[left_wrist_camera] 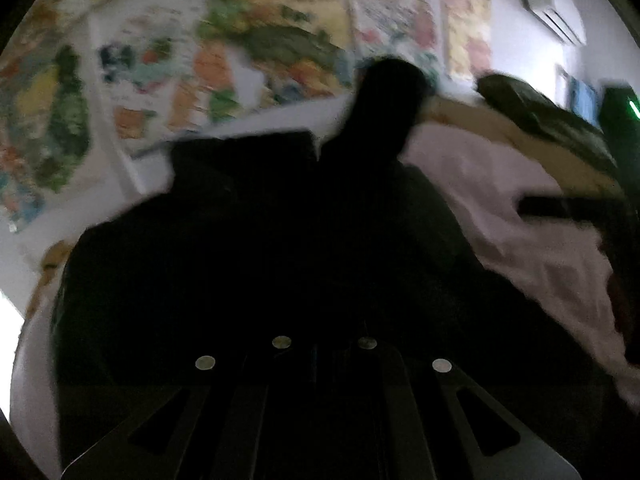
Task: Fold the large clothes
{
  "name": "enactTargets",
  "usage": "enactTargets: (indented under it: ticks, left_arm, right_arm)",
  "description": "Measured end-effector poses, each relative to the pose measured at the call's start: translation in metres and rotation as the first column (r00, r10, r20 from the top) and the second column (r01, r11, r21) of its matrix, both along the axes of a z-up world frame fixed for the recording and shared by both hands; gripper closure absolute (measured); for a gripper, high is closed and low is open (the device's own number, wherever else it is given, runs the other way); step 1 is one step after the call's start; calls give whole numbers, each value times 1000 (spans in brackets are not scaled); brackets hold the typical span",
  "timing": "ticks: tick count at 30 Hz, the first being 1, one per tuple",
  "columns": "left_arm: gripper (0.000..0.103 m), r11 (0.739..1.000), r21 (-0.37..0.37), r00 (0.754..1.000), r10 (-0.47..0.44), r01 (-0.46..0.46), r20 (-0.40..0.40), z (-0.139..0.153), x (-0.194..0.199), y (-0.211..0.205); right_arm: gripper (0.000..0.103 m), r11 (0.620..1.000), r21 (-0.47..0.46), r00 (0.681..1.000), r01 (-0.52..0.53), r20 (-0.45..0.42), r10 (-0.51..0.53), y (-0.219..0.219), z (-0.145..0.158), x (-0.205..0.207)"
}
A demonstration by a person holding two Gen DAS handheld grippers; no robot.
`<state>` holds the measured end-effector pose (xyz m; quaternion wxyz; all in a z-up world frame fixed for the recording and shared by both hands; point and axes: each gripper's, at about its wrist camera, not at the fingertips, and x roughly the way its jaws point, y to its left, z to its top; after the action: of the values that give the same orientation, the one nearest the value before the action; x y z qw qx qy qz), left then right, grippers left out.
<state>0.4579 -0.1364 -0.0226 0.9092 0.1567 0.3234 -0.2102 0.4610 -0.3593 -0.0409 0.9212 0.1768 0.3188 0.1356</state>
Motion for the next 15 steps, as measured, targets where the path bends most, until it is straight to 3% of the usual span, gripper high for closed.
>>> enactTargets:
  ticks: [4,10,12,14,15]
  left_arm:
    - [99,999,-1,996,-45,45,-77,-28,4,2]
    - [87,984,-165,968,-104,67,-228,-37,30,27]
    - [72,971,-222,958,-147,92,-245,-32,31,36]
    - [40,956,-266,951,-190,123,-245,-24,25,39]
    - [36,950,-283,951,-200,130,-236,-19,19,40]
  right_arm:
    - [0,982,174,996,-68,-46,77,-6,-20,18]
    - [0,917,395,981,-54,-152,124,-10,-51,34]
    - [0,908,416,977,-46,-173,128,-8,-57,36]
    - [0,908,416,975,-35,-184,122,-6,-58,36]
    - [0,906,421,975,-28,-190,118,-6,-59,37]
